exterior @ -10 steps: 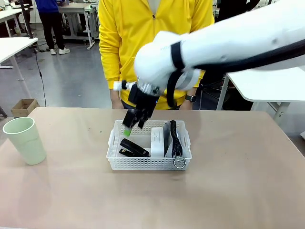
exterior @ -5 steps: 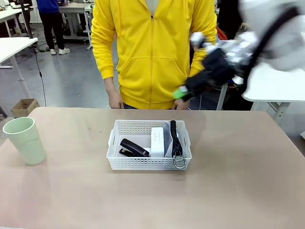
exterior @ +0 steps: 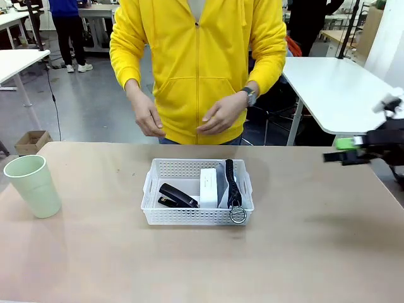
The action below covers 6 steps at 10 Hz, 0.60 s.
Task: Efficiently arrange items inside the basket to fit them all.
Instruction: Pick up the Stapler and place it inside the Organizing basket.
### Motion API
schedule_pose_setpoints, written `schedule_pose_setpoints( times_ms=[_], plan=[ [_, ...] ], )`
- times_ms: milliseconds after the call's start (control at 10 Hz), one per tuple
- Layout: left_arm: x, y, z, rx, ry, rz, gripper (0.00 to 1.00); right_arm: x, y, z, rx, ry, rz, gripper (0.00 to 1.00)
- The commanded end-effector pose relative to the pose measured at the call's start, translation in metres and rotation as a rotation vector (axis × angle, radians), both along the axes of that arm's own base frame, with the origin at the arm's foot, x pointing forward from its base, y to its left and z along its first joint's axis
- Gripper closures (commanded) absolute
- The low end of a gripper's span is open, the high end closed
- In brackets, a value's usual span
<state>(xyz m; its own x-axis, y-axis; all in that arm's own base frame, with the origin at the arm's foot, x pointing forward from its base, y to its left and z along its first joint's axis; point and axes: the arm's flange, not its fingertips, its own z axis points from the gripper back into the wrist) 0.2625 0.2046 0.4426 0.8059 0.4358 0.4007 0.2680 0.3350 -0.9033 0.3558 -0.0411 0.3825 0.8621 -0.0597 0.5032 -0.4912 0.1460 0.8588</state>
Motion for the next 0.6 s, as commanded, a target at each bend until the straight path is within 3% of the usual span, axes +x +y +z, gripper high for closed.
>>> schedule_pose_setpoints(
  times_ms=[0, 100, 200, 300, 500],
  plan=[
    [-0.001, -0.004, 0.0, -0.011, -0.034, 0.001, 0.0, 0.009, -0.037, -0.04, 0.088, 0.197, -0.059, 0.0],
    [-0.001, -0.004, 0.0, -0.011, -0.034, 0.001, 0.0, 0.011, -0.046, -0.057, 0.107, 0.29, -0.062, 0.0],
    [-0.001, -0.004, 0.0, -0.011, -0.034, 0.001, 0.0, 0.016, -0.047, -0.069, 0.072, 0.337, -0.065, 0.0],
    [-0.001, -0.004, 0.0, -0.011, -0.034, 0.001, 0.0, -0.007, -0.042, -0.053, 0.088, 0.185, -0.074, 0.0],
    [-0.001, -0.004, 0.0, -0.011, -0.034, 0.001, 0.0, -0.007, -0.042, -0.053, 0.088, 0.185, -0.074, 0.0]
  ],
)
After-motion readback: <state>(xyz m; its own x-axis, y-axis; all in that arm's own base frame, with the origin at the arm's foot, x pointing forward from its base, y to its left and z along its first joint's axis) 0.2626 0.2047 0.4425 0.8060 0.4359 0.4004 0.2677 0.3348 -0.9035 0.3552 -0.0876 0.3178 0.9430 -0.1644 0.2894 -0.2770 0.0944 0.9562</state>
